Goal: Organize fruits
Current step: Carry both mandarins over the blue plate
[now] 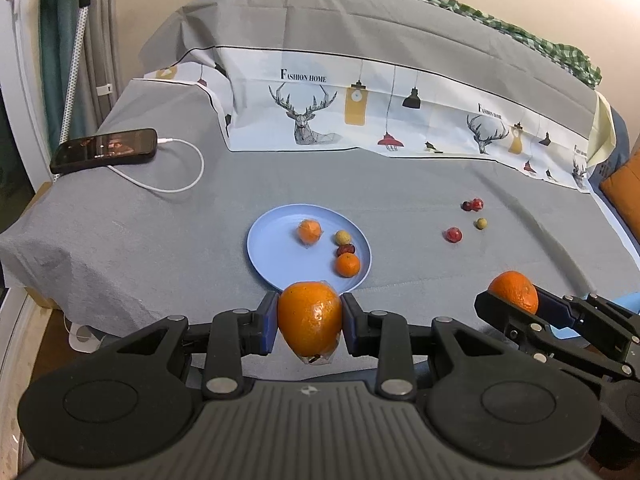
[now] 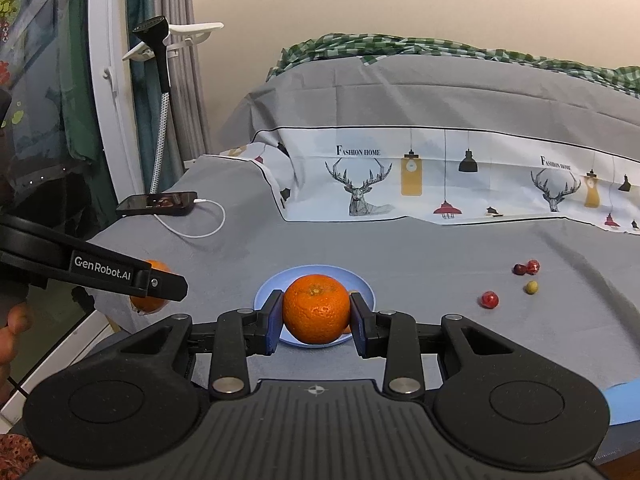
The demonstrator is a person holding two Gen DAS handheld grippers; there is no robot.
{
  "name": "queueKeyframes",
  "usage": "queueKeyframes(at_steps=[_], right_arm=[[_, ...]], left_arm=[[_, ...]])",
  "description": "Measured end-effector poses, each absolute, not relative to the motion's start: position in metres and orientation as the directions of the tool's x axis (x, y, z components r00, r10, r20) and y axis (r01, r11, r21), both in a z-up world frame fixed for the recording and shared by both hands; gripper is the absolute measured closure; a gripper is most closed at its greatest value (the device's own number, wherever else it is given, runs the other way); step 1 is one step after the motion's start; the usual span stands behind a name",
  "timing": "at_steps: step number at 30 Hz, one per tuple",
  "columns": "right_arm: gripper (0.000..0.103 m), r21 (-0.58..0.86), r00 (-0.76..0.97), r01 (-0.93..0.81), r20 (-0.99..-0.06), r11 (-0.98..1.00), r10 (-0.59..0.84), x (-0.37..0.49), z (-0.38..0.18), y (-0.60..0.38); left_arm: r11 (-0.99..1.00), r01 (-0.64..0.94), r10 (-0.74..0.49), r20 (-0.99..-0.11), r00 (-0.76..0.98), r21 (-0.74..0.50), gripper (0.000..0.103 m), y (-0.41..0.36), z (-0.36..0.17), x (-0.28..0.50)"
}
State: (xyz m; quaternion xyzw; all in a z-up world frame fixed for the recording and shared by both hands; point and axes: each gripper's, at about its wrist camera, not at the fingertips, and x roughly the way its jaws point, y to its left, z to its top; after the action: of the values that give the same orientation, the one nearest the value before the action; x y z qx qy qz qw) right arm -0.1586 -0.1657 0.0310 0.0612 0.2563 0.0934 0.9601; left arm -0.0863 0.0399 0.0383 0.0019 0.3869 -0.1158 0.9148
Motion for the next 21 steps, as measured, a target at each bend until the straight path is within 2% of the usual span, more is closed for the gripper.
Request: queueKeyframes(at_steps=[21], right_arm=[[0.067, 0.154, 0.796, -0.151, -0.567, 0.976, 0.213, -0.130, 0.014, -0.154]], left_arm=[[0.975, 0.199, -0.205, -0.761, 0.616, -0.101, 0.067, 0.048, 0.014, -0.055]])
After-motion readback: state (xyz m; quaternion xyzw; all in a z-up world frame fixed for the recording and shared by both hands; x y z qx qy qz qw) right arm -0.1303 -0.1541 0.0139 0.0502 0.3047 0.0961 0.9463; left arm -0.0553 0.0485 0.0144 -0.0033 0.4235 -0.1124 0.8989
